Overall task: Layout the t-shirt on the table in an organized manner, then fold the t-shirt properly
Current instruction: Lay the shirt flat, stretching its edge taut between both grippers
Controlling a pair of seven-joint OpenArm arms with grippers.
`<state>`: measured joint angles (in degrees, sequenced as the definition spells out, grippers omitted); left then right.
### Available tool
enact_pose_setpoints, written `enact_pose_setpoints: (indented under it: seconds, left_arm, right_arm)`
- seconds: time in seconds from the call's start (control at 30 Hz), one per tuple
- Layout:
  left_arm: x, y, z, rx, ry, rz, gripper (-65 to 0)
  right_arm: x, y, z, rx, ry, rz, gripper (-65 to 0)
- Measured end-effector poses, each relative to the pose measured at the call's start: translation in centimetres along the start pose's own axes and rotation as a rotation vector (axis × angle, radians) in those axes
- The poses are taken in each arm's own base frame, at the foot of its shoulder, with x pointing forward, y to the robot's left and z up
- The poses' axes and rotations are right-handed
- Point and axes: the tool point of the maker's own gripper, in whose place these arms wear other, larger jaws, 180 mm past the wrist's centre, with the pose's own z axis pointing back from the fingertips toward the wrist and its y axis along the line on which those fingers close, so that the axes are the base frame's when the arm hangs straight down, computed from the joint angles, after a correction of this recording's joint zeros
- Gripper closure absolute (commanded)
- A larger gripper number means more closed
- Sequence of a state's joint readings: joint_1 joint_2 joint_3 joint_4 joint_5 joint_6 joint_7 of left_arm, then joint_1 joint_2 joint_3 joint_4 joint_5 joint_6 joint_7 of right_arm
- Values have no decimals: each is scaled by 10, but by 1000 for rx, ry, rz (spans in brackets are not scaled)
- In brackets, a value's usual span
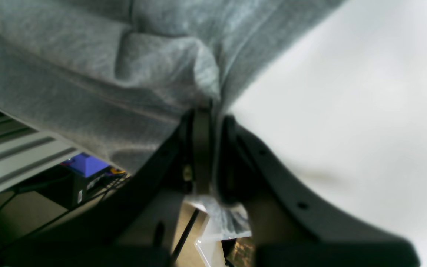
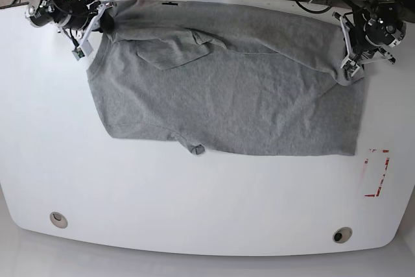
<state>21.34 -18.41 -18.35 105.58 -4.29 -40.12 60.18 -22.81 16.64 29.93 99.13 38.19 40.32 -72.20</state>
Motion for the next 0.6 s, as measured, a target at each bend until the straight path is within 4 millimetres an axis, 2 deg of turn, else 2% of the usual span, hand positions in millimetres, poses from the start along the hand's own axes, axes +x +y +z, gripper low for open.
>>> enact_pose_setpoints:
  seconds: [0.13, 0.6]
  left_arm:
    - [0, -3, -1, -7, 0, -7, 0]
    - [-19, -18, -2, -40, 41, -3, 0]
  right_arm:
    - [2, -5, 0, -10, 6, 8, -40]
    - [8, -16, 2, -28, 0, 15, -40]
